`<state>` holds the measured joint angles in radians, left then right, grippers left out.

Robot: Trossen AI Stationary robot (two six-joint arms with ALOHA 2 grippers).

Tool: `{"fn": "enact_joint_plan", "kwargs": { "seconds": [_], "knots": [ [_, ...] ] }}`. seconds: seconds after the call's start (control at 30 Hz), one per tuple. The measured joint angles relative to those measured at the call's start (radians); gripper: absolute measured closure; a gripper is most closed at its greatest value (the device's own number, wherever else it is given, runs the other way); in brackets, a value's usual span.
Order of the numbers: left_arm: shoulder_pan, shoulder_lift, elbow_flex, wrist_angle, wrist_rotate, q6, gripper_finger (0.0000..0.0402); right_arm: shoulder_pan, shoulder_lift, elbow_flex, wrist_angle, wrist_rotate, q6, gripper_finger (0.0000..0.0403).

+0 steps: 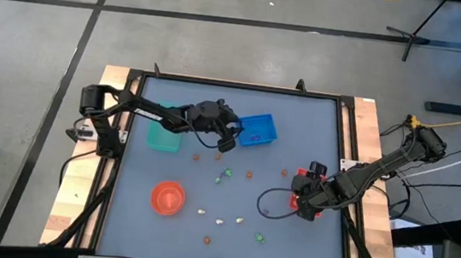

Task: Sort Halloween decoration
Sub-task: Put the white skull toy into the green bin

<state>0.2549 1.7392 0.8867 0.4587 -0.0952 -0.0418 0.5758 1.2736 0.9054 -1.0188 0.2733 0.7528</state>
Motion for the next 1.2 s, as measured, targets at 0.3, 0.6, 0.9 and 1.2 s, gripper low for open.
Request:
{"fn": "enact_joint_plan", "kwargs": {
  "seconds": [0.3,0.6,0.9,1.2],
  "knots": [
    [0.057,-0.048,0.000,-0.006,0.012,-0.001,0.0247,0.000,0.000,0.000,0.000,0.046,-0.001,0.0182],
    [0.174,-0.072,0.001,-0.055,0.126,0.105,0.0246,0.000,0.000,0.000,0.010,0.233,-0.058,0.0182],
    [0.290,-0.072,0.195,-0.609,0.219,0.340,0.0246,0.000,0.000,0.000,0.109,0.243,-0.046,0.0182],
    [0.292,-0.074,0.264,-0.933,0.218,0.568,0.0246,0.000,0.000,0.000,0.150,0.232,-0.045,0.0182]
  ]
}}
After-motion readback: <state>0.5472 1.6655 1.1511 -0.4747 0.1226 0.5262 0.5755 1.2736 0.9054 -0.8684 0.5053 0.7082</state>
